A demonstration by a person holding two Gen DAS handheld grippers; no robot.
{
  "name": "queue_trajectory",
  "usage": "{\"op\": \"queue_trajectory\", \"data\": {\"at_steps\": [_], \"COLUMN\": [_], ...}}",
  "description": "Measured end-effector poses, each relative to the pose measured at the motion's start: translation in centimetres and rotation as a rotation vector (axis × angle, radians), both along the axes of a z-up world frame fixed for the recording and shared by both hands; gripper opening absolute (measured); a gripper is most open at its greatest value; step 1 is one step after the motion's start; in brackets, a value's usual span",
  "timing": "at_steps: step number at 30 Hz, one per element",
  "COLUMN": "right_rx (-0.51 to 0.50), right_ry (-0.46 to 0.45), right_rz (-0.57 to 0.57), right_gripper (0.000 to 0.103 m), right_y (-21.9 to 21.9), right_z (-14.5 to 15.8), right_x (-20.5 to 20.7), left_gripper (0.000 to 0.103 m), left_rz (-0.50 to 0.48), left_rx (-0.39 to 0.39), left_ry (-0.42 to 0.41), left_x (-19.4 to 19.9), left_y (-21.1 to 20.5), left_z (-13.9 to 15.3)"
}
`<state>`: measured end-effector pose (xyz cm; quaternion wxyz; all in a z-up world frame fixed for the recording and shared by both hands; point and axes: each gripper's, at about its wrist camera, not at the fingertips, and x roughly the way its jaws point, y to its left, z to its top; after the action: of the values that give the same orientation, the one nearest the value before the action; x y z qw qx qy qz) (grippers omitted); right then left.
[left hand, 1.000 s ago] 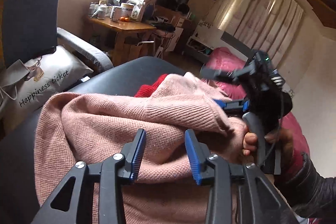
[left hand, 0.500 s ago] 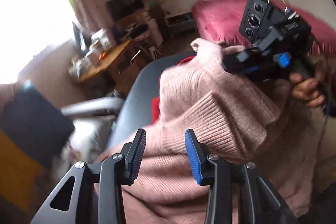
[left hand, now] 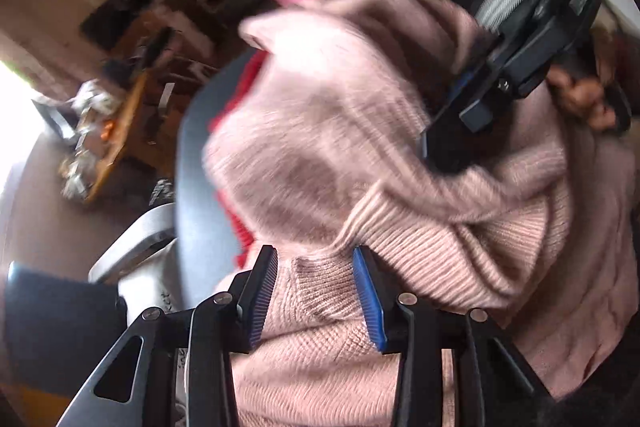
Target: Fold clothes
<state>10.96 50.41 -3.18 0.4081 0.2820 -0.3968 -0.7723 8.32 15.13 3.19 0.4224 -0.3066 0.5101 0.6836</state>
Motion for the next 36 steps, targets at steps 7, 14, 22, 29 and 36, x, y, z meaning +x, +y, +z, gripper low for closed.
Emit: {"op": "queue_trajectory", "data": {"at_steps": [7, 14, 22, 29, 36], "right_rx": [0.074, 0.043, 0.365, -0.071, -0.173], "right_ry": [-0.013, -0.164, -0.139, -0.097, -0.016], "right_rz": [0.006, -0.060, 0.013, 0.059, 0.282], "right_gripper": [0.017, 0.071, 0.011, 0.011, 0.011], "right_y": [-1.1, -2.0, -8.5, -8.4, -14.3], "right_z": [-1.0, 0.4, 2.1, 4.3, 7.6], "right_x": [-0.5, -2.1, -1.2, 3.4, 13.6], "left_gripper": [0.000, 0.000, 0.000, 0.000, 0.018], "left_rz": [0.122, 0.296, 0.535, 0.752, 0.860], "left_rx": [0.124, 0.408, 0.738, 0.996, 1.168], "left_ry": [-0.153, -0.227, -0.378, -0.428, -0.500], "left_x": [0.9, 4.2, 11.1, 20.8, 31.0], "left_y": [-1.4, -5.7, -12.7, -20.2, -25.5], "left_z": [-1.9, -1.7, -1.1, 0.2, 1.2]}}
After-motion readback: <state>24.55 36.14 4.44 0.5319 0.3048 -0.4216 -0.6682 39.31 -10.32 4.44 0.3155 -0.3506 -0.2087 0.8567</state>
